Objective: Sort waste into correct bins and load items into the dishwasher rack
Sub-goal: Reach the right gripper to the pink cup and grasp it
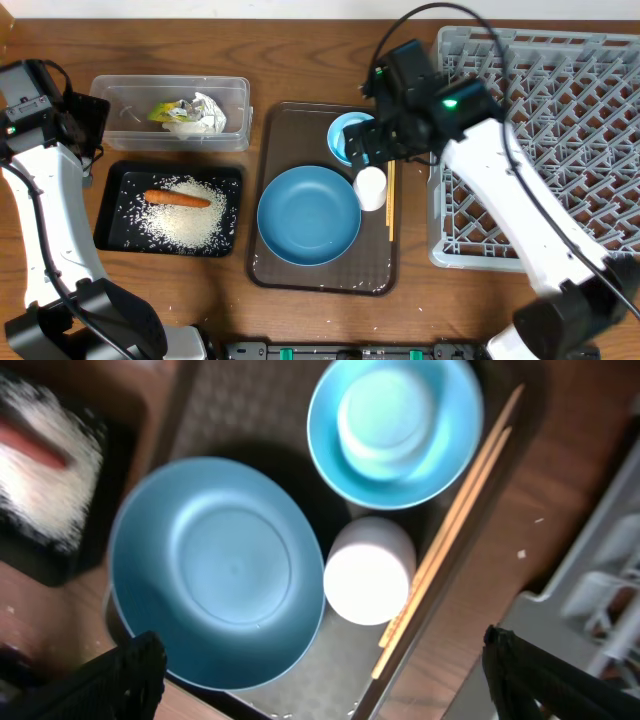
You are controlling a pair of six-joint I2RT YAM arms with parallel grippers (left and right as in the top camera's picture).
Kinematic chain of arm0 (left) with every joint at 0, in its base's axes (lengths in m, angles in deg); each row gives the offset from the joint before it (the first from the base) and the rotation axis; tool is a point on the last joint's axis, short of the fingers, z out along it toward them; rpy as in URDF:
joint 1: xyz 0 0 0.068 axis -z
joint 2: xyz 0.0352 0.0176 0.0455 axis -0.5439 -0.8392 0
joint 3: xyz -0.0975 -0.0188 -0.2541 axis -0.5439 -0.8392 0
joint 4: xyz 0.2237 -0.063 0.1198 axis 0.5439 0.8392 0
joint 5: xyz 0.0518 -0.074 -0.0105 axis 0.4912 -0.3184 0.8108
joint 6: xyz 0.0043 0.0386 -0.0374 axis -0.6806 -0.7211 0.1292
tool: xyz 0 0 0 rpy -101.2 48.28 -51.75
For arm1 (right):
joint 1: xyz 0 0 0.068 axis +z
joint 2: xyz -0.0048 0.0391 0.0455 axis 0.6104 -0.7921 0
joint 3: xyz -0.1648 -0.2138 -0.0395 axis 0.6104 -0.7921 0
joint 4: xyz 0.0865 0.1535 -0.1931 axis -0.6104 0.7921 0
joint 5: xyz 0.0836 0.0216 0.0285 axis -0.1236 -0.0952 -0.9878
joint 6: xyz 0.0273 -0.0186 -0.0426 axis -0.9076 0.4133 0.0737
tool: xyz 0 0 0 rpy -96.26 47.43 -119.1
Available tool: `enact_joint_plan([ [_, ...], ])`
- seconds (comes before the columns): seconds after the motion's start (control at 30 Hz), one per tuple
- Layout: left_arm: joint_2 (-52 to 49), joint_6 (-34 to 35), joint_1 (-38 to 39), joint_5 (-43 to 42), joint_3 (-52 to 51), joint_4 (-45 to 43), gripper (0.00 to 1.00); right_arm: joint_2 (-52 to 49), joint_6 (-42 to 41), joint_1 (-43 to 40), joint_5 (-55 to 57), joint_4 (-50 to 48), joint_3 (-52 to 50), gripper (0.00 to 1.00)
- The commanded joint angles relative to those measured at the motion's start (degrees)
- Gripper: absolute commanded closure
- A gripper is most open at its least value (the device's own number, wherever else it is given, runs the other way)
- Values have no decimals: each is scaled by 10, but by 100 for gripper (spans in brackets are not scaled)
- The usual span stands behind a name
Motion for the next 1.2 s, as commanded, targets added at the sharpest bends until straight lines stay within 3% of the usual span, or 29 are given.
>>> enact_joint_plan([
  [0.0,1,-5,-2,5,6,0,2,-43,-16,9,17,14,2,1],
  [0.1,1,-5,-2,5,6,0,2,-87,-61,9,39,40,2,1],
  [0.47,1,-5,-2,5,6,0,2,-174,-57,9,50,43,-1,1],
  [0.63,1,-5,-2,5,6,0,2,-183,-57,9,49,28,-3,1],
  [0.77,1,-5,-2,5,6,0,2,-183,-57,10,50,18,-11,9],
  [1.1,1,-5,-2,5,6,0,2,-183,-63,12,49,-6,-49,9],
  [1.17,1,-5,-2,5,6,0,2,-183,-70,14,50,-6,-49,12],
])
